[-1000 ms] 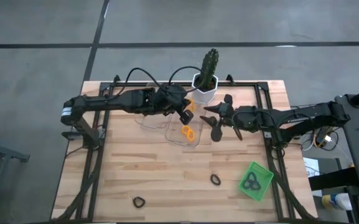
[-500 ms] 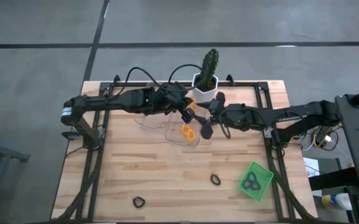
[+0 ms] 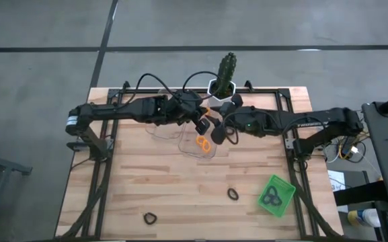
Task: Sort items
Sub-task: Put the yellow keychain into the right transparent bin
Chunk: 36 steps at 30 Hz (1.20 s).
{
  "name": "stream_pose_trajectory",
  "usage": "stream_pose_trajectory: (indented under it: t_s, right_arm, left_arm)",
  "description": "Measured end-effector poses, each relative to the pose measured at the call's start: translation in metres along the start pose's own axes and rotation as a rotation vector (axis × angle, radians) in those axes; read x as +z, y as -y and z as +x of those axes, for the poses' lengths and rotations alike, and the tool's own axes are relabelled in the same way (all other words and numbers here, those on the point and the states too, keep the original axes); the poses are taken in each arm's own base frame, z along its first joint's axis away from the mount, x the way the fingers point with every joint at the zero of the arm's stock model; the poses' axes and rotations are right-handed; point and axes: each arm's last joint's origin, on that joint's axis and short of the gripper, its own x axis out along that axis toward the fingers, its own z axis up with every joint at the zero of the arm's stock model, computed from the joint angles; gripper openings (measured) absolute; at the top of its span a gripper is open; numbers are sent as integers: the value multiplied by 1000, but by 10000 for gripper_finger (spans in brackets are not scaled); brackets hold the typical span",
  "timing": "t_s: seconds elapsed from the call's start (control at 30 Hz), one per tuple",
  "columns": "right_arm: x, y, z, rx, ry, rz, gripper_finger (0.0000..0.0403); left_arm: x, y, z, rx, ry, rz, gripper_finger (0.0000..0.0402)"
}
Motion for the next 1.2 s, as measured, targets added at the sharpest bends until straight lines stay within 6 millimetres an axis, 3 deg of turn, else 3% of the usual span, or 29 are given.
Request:
stream_pose_trajectory:
  t_s: [0.27, 0.67, 1.2]
  right_arm:
    - [1, -2, 5, -10, -2, -5, 23]
    - [3, -1, 2, -23, 11, 14, 20]
    - [-1, -3, 6, -27, -7, 21, 18]
  left_arm:
    - [-2, -1, 0, 2, -25, 12, 0]
    - [-1, -2, -6, -8, -23, 13, 30]
    - [0, -2, -9, -17, -21, 134, 35]
